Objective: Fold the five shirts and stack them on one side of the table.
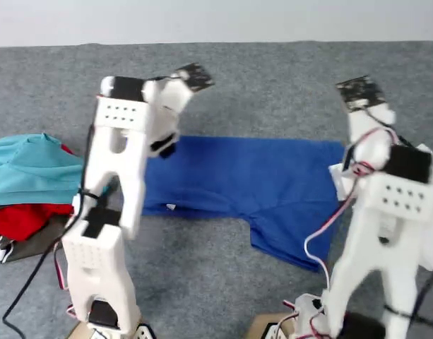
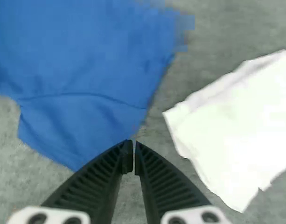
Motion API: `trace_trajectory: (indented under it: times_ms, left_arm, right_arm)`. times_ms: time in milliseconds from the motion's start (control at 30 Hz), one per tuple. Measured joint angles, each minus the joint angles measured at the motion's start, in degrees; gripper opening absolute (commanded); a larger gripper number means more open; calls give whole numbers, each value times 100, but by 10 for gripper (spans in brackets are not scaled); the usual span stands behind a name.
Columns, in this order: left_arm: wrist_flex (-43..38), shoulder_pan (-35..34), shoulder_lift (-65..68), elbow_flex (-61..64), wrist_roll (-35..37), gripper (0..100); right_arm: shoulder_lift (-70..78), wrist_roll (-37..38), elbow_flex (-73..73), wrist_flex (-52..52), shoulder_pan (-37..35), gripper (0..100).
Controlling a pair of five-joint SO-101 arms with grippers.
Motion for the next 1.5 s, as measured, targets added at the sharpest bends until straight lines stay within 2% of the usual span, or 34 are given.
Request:
trace_trajectory:
  times_ms: [333,433,633,833,1133,1333,1500]
  left_arm:
    - [-70,2092,-141,352,914,128]
    - [-554,2778,-141,967,1160,134]
    - [-1380,3798,-141,2207,1327,237]
    - [-1908,3956,-141,2752,1327,265]
    - [-2224,3956,193,2831,1020,262]
    - [-2215,3956,721,2242,1011,260]
    - [-1916,3956,1125,1714,993,185]
  right_arm:
    - [-1688,-53,0,0,1152,10]
    - [-2031,-53,0,70,1653,10]
    - [-2198,35,167,220,2593,10]
    - [-2224,202,255,220,3077,10]
    - [-2224,202,255,220,3112,10]
    - [-2224,202,255,220,3112,10]
    - [-2224,202,255,220,3112,10]
